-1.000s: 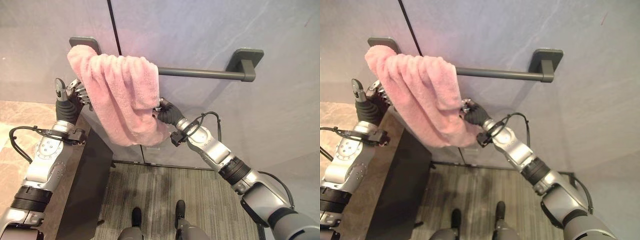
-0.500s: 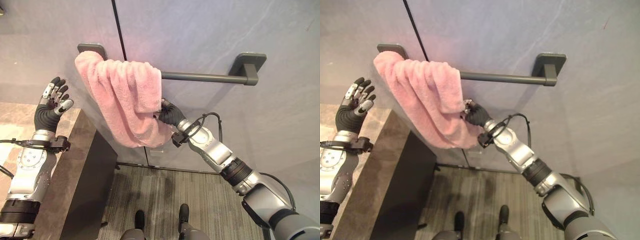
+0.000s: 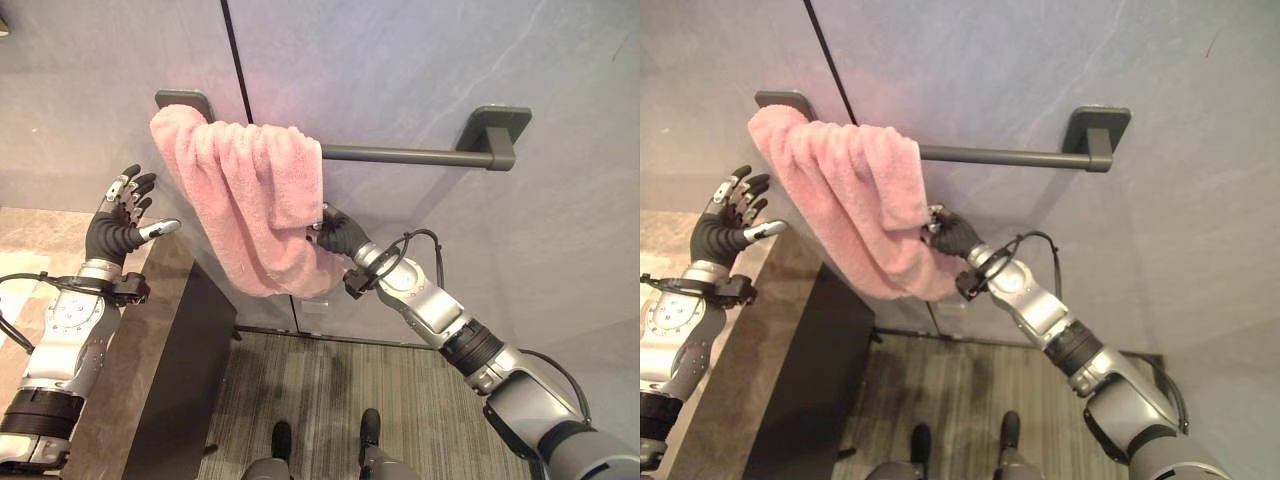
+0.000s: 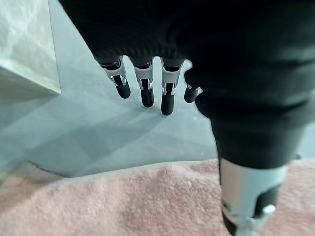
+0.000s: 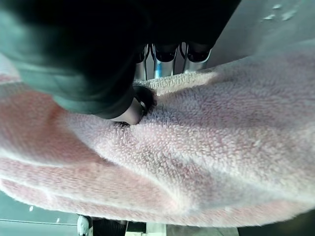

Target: Put brush and paste in cup on sink, flatten towel.

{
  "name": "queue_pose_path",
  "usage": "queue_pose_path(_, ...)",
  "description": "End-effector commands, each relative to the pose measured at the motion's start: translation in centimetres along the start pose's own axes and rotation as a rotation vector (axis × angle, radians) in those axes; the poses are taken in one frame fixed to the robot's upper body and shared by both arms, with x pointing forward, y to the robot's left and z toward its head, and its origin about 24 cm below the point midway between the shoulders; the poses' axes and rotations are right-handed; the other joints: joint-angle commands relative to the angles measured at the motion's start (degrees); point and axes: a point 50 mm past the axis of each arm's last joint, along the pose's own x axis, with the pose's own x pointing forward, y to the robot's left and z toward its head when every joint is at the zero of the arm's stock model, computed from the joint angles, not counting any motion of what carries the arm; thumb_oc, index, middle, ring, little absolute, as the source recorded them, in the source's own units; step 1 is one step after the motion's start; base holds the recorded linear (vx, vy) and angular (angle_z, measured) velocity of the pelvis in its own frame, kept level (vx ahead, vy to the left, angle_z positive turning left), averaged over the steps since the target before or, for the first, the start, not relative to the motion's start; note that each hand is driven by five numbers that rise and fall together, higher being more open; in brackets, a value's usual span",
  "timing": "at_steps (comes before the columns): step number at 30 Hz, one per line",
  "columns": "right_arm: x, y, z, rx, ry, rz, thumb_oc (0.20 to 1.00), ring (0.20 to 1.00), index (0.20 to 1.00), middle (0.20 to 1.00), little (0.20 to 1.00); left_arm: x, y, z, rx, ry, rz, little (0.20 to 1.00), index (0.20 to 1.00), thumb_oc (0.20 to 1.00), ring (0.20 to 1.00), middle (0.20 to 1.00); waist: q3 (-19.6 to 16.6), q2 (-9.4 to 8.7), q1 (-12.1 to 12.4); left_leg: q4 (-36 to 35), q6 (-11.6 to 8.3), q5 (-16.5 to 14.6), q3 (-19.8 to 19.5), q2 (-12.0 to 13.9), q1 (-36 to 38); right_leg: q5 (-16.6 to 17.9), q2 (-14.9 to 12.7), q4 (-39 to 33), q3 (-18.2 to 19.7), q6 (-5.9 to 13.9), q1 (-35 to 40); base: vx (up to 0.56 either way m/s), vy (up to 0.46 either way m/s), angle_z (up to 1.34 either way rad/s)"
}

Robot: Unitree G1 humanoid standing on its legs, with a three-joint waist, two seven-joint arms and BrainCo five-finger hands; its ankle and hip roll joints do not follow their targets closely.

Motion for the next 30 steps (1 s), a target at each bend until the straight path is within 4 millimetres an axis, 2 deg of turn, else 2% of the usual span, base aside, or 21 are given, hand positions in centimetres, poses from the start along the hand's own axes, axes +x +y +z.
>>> queue_pose_path(1, 0.7, 0.1, 3.0, 0.018, -0.148, 0.009, 0.2, 0.2, 0.2, 0.2, 0.2, 2.7, -1.1, 2.7, 0.078, -0.096, -0.085, 1.0, 1.0, 1.0, 1.0, 1.0, -1.7, -1.04, -1.7, 0.0, 2.42, 0.0, 2.8, -3.6, -2.2, 0.3, -9.8, 0.4, 1.1, 8.13, 5.5, 0.03, 0.017, -0.12)
queue_pose_path(6, 0.5, 0.3, 2.8, 0.025, -0.142, 0.017, 0.2, 0.2, 0.2, 0.2, 0.2, 3.2, -1.9, 2.5, 0.075, -0.09, -0.1, 1.0, 1.0, 1.0, 1.0, 1.0, -1.9, -0.67, -2.3, 0.0, 2.46, -0.3, 3.3, -3.6, -2.2, 0.5, -9.9, 0.2, 1.6, 8.31, 5.1, 0.02, 0.009, -0.05)
queue_pose_path(7, 0.5, 0.4, 2.7, 0.024, -0.14, 0.023, 0.2, 0.2, 0.2, 0.2, 0.2, 3.4, -2.2, 2.3, 0.067, -0.086, -0.105, 0.667, 0.667, 0.667, 0.667, 0.667, -2.1, -0.5, -2.6, 0.0, 2.42, -0.4, 3.5, -3.6, -2.0, 0.4, -9.9, 0.1, 1.8, 8.35, 5.1, 0.04, 0.001, 0.01)
queue_pose_path(9, 0.4, 0.6, 2.6, 0.028, -0.136, 0.029, 0.2, 0.2, 0.2, 0.2, 0.2, 3.6, -2.8, 2.0, 0.058, -0.076, -0.118, 0.542, 0.542, 0.542, 0.542, 0.542, -2.3, -0.41, -2.9, 0.0, 2.43, -0.5, 3.6, -3.6, -1.8, 0.3, -9.9, 0.1, 1.8, 8.4, 5.3, 0.05, 0.0, 0.01)
queue_pose_path(11, 0.3, 0.6, 2.5, 0.03, -0.136, 0.032, 0.2, 0.2, 0.2, 0.2, 0.2, 3.6, -2.8, 1.8, 0.057, -0.071, -0.116, 0.473, 0.473, 0.473, 0.473, 0.473, -2.4, -0.35, -3.1, 0.0, 2.44, -0.6, 3.7, -3.6, -1.7, 0.3, -9.9, 0.0, 1.8, 8.43, 5.4, 0.02, 0.0, 0.0)
queue_pose_path(12, 0.3, 0.7, 2.5, 0.033, -0.134, 0.035, 0.2, 0.2, 0.2, 0.2, 0.2, 3.7, -3.0, 1.7, 0.051, -0.068, -0.119, 0.235, 0.235, 0.235, 0.235, 0.235, -2.4, -0.33, -3.2, 0.0, 2.44, -0.7, 3.7, -3.6, -1.6, 0.3, -9.8, 0.0, 1.9, 8.44, 5.5, 0.03, 0.0, -0.03)
queue_pose_path(13, 0.3, 0.9, 2.4, 0.041, -0.135, 0.042, 0.2, 0.2, 0.2, 0.2, 0.2, 3.8, -3.4, 1.5, 0.037, -0.063, -0.125, 0.2, 0.2, 0.2, 0.2, 0.2, -2.6, -0.28, -3.2, 0.0, 2.45, -0.8, 3.8, -3.6, -1.3, 0.0, -9.8, 0.0, 2.1, 8.42, 5.7, 0.03, 0.0, -0.03)
queue_pose_path(25, 0.2, 1.3, 2.1, 0.06, -0.127, 0.047, 0.2, 0.2, 0.2, 0.2, 0.2, 3.5, -3.8, 0.9, 0.0, -0.056, -0.116, 0.2, 0.2, 0.2, 0.2, 0.2, -3.6, -0.17, -3.2, 0.0, 2.3, -1.3, 3.9, -3.3, 0.1, -1.1, -9.5, 0.0, 1.9, 8.24, 7.0, 0.02, -0.012, -0.05)
queue_pose_path(27, 0.1, 1.0, 2.1, 0.062, -0.131, 0.035, 0.2, 0.2, 0.2, 0.2, 0.2, 3.4, -3.6, 1.1, -0.001, -0.067, -0.109, 0.2, 0.2, 0.2, 0.2, 0.2, -3.7, -0.12, -3.1, 0.0, 2.26, -1.3, 3.8, -3.2, 0.4, -1.4, -9.5, 0.0, 1.8, 8.22, 7.4, 0.01, -0.017, 0.0)
queue_pose_path(30, -0.4, -0.1, 3.2, 0.023, -0.187, -0.01, 0.2, 0.2, 0.2, 0.2, 0.2, 2.4, -3.1, 2.3, -0.016, -0.129, -0.098, 0.2, 0.2, 0.2, 0.2, 0.2, -4.2, -0.03, -2.7, 0.0, 2.24, -1.6, 3.7, -3.1, 1.5, -2.3, -9.4, 0.1, 1.5, 8.07, 8.9, 0.02, -0.032, 0.03)
